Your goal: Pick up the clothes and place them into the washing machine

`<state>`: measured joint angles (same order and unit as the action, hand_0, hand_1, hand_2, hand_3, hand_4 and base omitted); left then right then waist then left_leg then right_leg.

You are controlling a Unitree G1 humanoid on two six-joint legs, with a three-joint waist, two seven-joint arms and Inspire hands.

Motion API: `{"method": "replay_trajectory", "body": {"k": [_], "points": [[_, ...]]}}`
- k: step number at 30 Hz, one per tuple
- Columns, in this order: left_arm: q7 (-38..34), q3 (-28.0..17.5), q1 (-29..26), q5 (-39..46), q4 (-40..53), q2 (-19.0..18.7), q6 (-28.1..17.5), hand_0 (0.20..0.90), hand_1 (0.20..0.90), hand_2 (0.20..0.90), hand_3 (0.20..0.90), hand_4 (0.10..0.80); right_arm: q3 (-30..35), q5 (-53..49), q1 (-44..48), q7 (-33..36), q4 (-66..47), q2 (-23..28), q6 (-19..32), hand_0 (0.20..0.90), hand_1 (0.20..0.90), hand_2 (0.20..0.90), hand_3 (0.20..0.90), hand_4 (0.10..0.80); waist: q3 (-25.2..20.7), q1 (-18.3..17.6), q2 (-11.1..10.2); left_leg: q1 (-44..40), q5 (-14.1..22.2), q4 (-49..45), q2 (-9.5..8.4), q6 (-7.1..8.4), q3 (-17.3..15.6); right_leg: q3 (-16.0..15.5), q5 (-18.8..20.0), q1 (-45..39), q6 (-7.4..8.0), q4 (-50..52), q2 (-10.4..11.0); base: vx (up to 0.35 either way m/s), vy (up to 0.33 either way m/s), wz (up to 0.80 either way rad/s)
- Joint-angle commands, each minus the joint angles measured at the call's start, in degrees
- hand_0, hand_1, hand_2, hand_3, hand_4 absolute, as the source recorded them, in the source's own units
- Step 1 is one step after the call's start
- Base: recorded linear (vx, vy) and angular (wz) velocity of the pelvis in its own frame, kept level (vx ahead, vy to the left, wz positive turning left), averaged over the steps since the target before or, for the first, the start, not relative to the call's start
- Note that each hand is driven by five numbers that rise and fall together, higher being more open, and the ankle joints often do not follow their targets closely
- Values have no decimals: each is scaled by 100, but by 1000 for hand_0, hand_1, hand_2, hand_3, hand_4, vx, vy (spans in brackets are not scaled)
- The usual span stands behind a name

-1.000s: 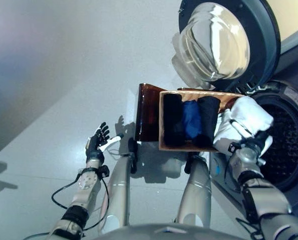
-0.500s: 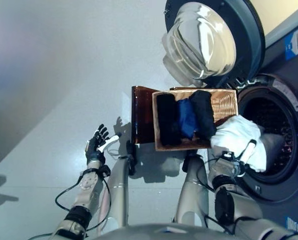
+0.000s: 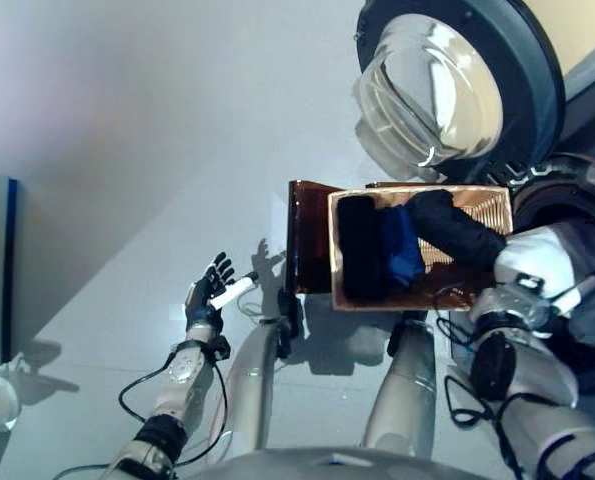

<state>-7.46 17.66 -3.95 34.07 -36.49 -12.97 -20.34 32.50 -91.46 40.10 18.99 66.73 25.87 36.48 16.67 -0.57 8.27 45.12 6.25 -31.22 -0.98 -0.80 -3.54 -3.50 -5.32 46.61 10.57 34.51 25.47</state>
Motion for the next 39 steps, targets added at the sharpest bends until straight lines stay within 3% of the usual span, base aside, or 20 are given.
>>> {"method": "replay_trajectory", "body": {"k": [1, 11, 21, 31, 32, 33, 39], "points": [[-7, -39, -9, -125, 186, -262, -302, 900, 900, 900, 900, 800, -48, 390, 448, -12, -184, 1158, 654, 200, 200, 200, 200, 300, -147, 0, 78, -606, 690, 0, 146, 386, 181, 301, 631, -49, -80, -285, -45, 0, 0, 0], [-15, -63, 100, -9, 88, -307, -344, 900, 900, 900, 900, 800, 232, 662, 318, 508, 62, 1915, 825, 200, 200, 200, 200, 300, -204, -62, 257, -618, 643, 83, 164, 423, 139, 400, 579, 46, -72, -216, -64, 1, 5, -3], [-25, -79, 282, -58, 210, -379, -317, 900, 900, 900, 900, 800, 509, 790, 107, 1047, 560, 2349, 868, 200, 200, 200, 200, 300, -273, -93, 393, -550, 632, 111, 134, 447, 98, 480, 544, 179, -77, -148, -48, 1, -1, 1], [-76, -77, 392, 22, 298, -455, -324, 900, 900, 900, 900, 800, 287, 1056, 372, 1446, 688, 2787, 755, 200, 200, 200, 200, 300, -302, -90, 508, -554, 640, 100, 112, 433, 8, 619, 555, 294, -78, -65, -59, 3, 17, -4], [-76, -59, 379, 36, 320, -465, -318, 900, 900, 900, 900, 800, 273, 1052, 403, 1497, 733, 2793, 752, 247, 247, 247, 247, 333, -304, -97, 510, -544, 647, 85, 121, 431, 11, 620, 553, 296, -81, -59, -62, -3, -17, -4], [-74, -54, 376, 43, 339, -476, -303, 900, 900, 900, 900, 800, 253, 1036, 426, 1519, 755, 2782, 714, 900, 900, 900, 900, 800, -311, -101, 506, -533, 651, 69, 129, 431, 8, 609, 548, 294, -82, -55, -68, 0, 0, 0], [-60, -88, 369, 152, 301, -455, -247, 900, 900, 900, 900, 800, 81, 839, 445, 1320, 709, 2500, 691, 900, 900, 900, 900, 800, -308, -142, 440, -513, 629, 61, 170, 448, -7, 579, 574, 287, -88, -84, -100, 0, 0, 0]]}}
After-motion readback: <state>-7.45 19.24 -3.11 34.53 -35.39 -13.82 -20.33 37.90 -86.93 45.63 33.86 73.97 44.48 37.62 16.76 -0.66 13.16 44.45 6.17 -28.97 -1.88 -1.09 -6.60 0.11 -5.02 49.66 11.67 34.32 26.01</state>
